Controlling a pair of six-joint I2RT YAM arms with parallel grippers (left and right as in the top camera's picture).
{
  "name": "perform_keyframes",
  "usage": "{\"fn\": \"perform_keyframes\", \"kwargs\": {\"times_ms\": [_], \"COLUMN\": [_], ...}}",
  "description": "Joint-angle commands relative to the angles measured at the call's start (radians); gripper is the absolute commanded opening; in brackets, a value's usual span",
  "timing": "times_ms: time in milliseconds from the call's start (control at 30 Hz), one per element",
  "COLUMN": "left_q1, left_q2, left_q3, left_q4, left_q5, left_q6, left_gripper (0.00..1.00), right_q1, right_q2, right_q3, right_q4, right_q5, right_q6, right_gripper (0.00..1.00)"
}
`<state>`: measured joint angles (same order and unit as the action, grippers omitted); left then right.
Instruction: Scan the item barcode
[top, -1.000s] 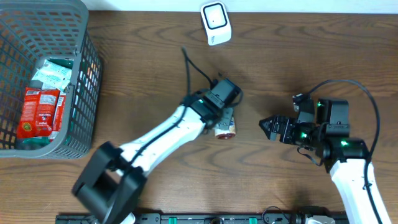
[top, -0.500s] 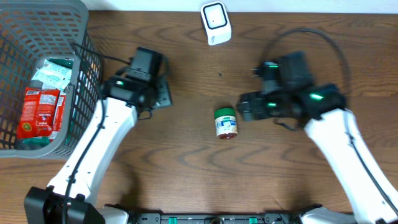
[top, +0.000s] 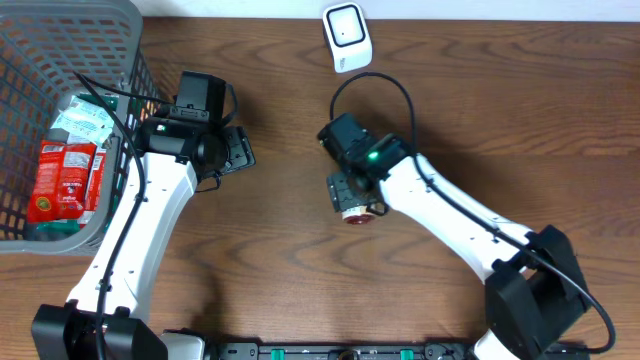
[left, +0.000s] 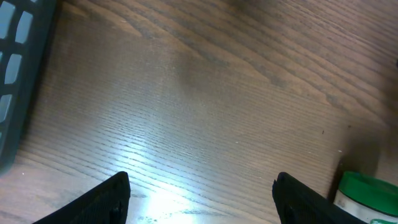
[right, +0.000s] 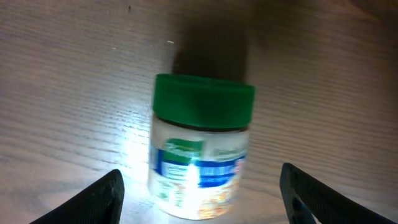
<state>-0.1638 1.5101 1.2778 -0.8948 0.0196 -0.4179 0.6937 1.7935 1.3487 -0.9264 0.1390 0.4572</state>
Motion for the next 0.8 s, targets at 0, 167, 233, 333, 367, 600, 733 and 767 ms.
{"fn": "perform_keyframes", "kwargs": {"times_ms": [0, 167, 233, 333, 367, 600, 733, 767], "left_q1": [0.004, 0.004, 0.004, 0.004, 0.004, 0.004, 0.004, 0.004], "left_q2": [-0.001, -0.001, -0.001, -0.001, -0.001, -0.001, -0.001, -0.001], "left_q3": [0.0, 0.0, 0.0, 0.0, 0.0, 0.0, 0.0, 0.0], "left_q4": [-0.006, -0.006, -0.006, -0.006, -0.006, -0.006, -0.006, -0.006], "left_q5": [-0.006, -0.006, -0.006, -0.006, -0.006, -0.006, -0.006, -0.006], "left_q6": [0.013, 0.013, 0.013, 0.013, 0.013, 0.013, 0.013, 0.013], "left_gripper": [0.81, 0.82, 0.89, 0.89, 0.89, 0.89, 0.9, 0.9], "right_q1": [0.038, 0.079, 0.09, 0.1, 0.103, 0.107, 0.107, 0.107], "right_q2": [0.005, 0.01, 0.018, 0.035, 0.042, 0.083, 0.098, 0.098], "right_q3": [0.013, 0.013, 0.013, 0.013, 0.013, 0.012, 0.012, 0.012], "right_q4": [0.018, 0.018, 0.017, 0.017, 0.017, 0.018, 0.017, 0.018], "right_q5": [0.082, 0.128, 0.148, 0.152, 0.151, 0.152, 0.152, 0.152], "right_q6": [0.09, 0.134, 0.151, 0.169, 0.177, 0.194, 0.193, 0.193], "right_gripper": [0.75, 0.76, 0.75, 0.76, 0.76, 0.71, 0.68, 0.68]}}
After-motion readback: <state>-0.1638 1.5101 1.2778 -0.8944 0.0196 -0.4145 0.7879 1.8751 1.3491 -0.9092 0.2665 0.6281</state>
